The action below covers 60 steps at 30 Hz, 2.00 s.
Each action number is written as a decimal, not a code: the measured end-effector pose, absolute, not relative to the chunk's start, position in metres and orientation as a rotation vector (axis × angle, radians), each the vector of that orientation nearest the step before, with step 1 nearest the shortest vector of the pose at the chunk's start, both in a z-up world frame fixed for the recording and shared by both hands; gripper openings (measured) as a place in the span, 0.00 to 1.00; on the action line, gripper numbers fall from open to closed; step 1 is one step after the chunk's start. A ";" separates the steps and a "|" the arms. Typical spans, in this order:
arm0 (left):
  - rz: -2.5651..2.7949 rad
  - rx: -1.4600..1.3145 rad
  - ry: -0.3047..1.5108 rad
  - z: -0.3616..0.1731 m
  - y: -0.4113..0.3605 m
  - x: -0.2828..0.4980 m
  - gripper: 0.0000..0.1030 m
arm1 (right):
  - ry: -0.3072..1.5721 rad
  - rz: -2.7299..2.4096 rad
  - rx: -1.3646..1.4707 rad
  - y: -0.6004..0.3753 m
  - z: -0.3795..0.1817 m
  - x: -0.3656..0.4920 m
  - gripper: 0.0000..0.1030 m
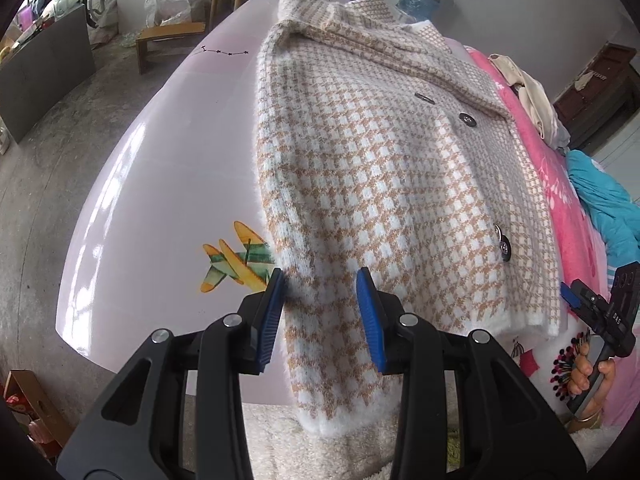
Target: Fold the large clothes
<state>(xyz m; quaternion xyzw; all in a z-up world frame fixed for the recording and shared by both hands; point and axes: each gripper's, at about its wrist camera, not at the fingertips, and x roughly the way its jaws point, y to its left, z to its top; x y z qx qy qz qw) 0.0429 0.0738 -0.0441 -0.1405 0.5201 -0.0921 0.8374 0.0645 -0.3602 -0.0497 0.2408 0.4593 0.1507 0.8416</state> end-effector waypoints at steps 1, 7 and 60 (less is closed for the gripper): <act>-0.205 -0.303 1.105 -0.046 0.076 0.041 0.34 | 0.972 0.297 0.509 -0.363 -0.048 0.062 0.80; -0.238 -0.309 1.155 -0.064 0.082 0.035 0.35 | 1.019 0.262 0.578 -0.370 -0.052 0.070 0.71; -0.254 -0.403 0.842 0.032 0.109 0.156 0.08 | 0.844 0.353 0.715 -0.379 0.024 0.219 0.09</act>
